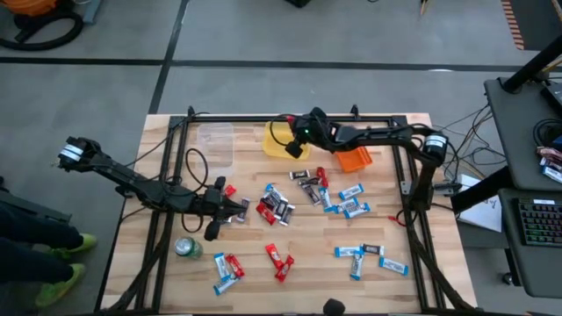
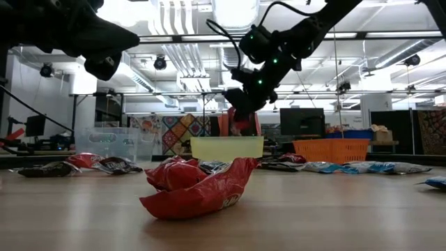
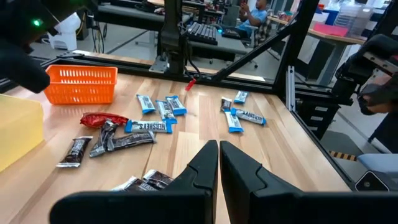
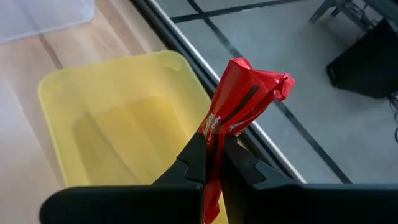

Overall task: Sort candy
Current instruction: Put the red chocolate bar into the yellow bin, then put the brown chocolate bar into the transparent bin

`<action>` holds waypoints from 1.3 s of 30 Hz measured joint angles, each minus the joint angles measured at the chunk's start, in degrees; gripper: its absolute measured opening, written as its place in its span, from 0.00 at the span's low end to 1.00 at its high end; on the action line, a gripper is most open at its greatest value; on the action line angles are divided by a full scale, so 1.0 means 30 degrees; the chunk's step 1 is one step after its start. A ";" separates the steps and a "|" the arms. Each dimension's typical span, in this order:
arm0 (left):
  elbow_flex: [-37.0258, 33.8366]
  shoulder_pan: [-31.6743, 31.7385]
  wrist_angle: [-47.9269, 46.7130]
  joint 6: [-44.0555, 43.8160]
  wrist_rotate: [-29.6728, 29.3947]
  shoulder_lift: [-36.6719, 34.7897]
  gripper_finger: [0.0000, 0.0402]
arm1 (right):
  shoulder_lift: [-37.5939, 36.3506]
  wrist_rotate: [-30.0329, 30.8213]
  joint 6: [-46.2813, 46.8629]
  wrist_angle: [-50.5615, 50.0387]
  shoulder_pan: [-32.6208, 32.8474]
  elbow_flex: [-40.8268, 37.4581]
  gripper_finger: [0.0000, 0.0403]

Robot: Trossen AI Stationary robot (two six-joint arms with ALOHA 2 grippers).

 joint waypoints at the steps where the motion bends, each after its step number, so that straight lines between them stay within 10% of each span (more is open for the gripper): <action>1: 0.0000 0.0000 -0.0021 0.0007 -0.0004 0.0000 0.00 | 0.0080 0.0000 0.0124 0.0009 0.0000 0.0000 0.03; 23: 0.0000 0.0000 -0.0021 0.0058 -0.0021 -0.0007 0.00 | -0.0986 -0.3320 0.3112 -0.0562 0.0533 0.0007 0.29; 39: 0.0000 0.0000 0.1705 -0.3406 -0.0031 0.3407 0.00 | -0.4808 -0.4465 0.6434 -0.8514 0.7896 0.0022 0.27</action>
